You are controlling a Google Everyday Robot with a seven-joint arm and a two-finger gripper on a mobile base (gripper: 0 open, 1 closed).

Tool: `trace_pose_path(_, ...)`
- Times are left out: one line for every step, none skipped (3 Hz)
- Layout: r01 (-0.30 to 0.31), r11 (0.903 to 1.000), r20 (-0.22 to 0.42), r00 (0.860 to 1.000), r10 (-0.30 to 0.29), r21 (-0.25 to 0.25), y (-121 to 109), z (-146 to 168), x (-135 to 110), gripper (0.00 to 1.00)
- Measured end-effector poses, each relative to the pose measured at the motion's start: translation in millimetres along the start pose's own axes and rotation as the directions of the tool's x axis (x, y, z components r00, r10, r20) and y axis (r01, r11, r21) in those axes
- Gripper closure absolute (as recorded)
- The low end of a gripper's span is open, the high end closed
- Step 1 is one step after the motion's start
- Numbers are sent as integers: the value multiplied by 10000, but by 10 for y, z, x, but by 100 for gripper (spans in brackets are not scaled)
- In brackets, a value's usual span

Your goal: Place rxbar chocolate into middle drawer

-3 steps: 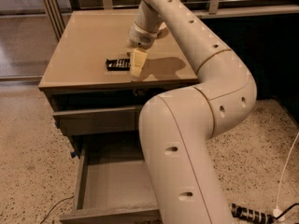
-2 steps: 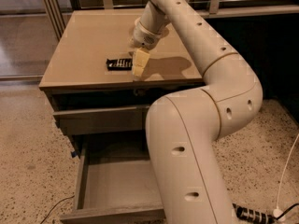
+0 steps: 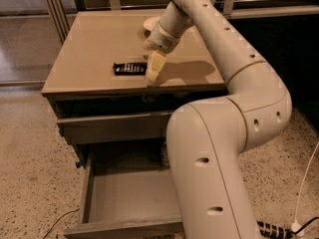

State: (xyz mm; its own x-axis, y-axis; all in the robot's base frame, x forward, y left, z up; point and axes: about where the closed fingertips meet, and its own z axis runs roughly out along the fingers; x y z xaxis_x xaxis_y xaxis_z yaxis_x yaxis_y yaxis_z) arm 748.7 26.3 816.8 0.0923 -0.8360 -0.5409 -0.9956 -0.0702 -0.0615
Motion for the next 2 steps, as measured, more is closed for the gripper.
trace_pose_path(-11,9999,578,9983,20,-148,-19,134,-72,0)
trace_pose_path(-13,9998,586,9983,25,-197,-25,170,-81,4)
